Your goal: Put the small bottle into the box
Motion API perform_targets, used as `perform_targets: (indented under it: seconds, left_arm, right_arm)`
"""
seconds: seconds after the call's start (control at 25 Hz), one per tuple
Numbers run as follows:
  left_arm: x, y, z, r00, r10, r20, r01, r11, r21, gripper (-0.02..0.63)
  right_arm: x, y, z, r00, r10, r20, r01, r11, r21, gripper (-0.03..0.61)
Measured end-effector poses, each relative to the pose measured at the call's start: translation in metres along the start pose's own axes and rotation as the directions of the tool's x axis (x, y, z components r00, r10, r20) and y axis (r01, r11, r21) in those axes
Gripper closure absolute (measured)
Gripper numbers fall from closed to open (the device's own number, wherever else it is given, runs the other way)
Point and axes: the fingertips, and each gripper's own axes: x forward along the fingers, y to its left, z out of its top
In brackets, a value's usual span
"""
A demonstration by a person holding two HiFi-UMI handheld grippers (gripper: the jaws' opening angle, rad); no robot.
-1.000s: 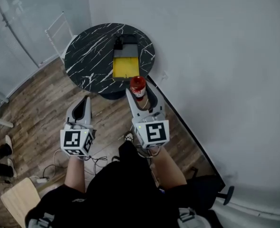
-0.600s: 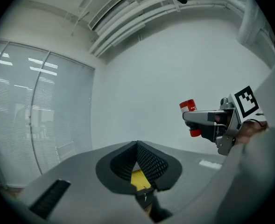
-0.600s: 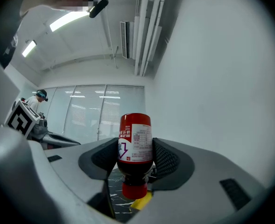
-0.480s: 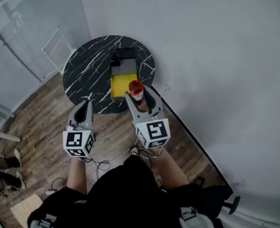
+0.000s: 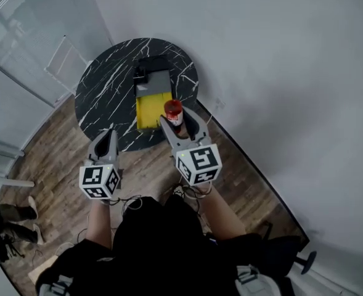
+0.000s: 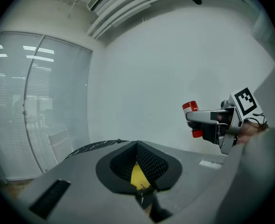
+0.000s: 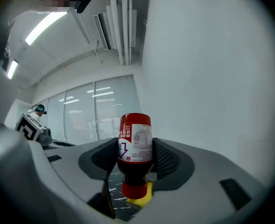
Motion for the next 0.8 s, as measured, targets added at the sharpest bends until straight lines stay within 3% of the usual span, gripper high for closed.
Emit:
perform_targets:
  seconds: [0.44,0.8]
  left_arm:
    - [0.078,0.045,-0.03,0.997,-0.055,-0.06,0.053,0.998,-0.04,0.614]
    - [0.174,0.095,-0.082,0.968,-0.164,-0.192,0.151,0.985,-0.082,0.614]
  right_arm:
    - [0.074,-0.023,-0.053,0.988,-0.011,-0.157,0.033,0.99,0.136,0.367]
    - [0.164,-0.045,-0.114,0.943,-0.033,-0.331,0.107,0.972,0.208,0.367]
